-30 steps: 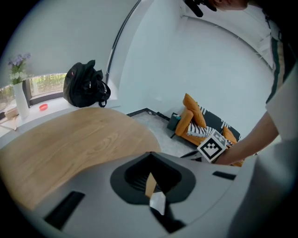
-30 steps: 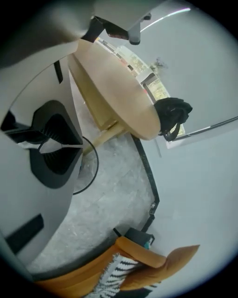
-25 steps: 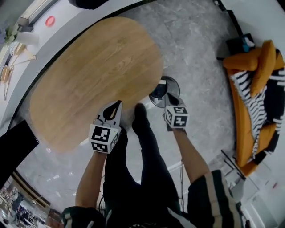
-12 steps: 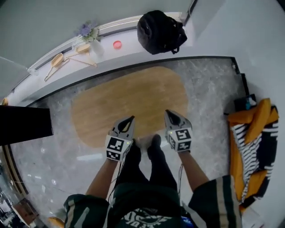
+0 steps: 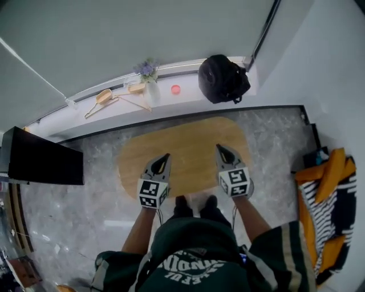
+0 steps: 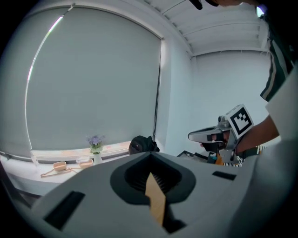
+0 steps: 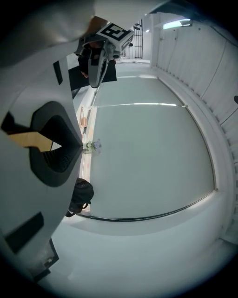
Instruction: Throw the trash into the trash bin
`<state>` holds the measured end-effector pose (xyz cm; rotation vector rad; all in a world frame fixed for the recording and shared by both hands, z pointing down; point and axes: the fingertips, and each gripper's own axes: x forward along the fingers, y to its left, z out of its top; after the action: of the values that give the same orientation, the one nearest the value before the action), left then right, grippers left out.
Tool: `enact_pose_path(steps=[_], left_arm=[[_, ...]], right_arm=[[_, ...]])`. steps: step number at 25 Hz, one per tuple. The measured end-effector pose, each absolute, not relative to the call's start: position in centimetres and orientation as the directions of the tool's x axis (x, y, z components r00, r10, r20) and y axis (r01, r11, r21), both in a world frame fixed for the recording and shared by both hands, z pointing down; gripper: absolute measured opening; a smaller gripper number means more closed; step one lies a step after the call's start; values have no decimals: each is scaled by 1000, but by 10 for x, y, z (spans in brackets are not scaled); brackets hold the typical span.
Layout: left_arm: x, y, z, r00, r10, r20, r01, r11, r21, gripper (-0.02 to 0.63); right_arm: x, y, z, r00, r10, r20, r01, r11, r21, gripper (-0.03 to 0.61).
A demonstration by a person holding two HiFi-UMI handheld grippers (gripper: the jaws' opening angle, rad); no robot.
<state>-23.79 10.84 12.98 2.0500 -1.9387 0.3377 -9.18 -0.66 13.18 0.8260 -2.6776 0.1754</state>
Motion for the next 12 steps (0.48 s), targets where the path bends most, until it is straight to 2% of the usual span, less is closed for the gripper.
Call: enact_pose_path(steps=[8,12], left_arm=[[-275,126,101,29,-949,315,-999,-13,52,-2],[-289,129,98,28,-956,293,-999,-14,49,-2]], right_arm=[[-129,12,95,-791,-564,238,-585,811,-21,-2],[-139,17,93,-790,-570,225,-585,811,2,-2]])
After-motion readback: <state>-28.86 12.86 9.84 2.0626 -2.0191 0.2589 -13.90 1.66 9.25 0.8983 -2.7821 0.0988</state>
